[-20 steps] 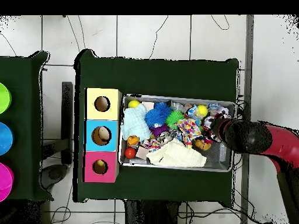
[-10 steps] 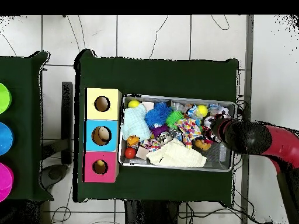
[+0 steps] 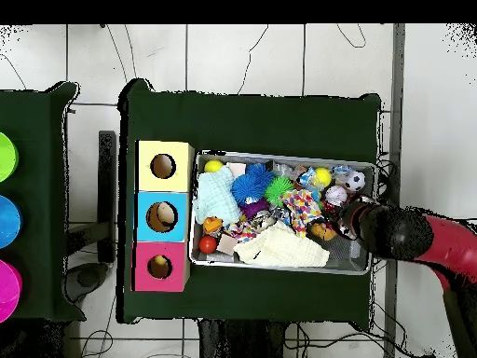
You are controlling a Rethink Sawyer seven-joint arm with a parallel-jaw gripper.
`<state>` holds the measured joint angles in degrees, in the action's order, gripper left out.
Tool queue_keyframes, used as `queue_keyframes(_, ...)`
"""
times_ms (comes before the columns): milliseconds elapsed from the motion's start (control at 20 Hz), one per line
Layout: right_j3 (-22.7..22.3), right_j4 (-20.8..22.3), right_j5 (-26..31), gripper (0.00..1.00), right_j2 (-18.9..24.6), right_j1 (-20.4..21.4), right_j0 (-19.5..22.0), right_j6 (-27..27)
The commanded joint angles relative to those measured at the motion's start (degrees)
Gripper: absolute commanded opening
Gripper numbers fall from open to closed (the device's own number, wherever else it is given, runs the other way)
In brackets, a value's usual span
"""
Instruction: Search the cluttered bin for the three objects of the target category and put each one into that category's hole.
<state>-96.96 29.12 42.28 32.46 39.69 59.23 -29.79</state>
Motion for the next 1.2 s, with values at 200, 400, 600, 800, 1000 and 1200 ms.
queue_keyframes(200,-1.94,-5.05,-6.15,1.00,-18.75,1.40,-7.42,-36.24)
queue_keyframes(400,-0.80,-8.67,-2.82,1.00,-25.33,-1.12,-11.54,-44.90)
queue_keyframes(600,-1.90,-14.64,-3.31,1.00,-28.29,-2.05,-13.22,-52.68)
queue_keyframes(800,-3.24,-18.82,-5.37,1.00,-31.61,-2.76,-16.33,-60.69)
queue_keyframes(1000,-2.48,-21.93,-7.30,1.00,-32.23,-4.34,-17.17,-64.09)
queue_keyframes(1200,1.36,-24.09,-7.56,1.00,-31.36,-7.99,-18.18,-65.95)
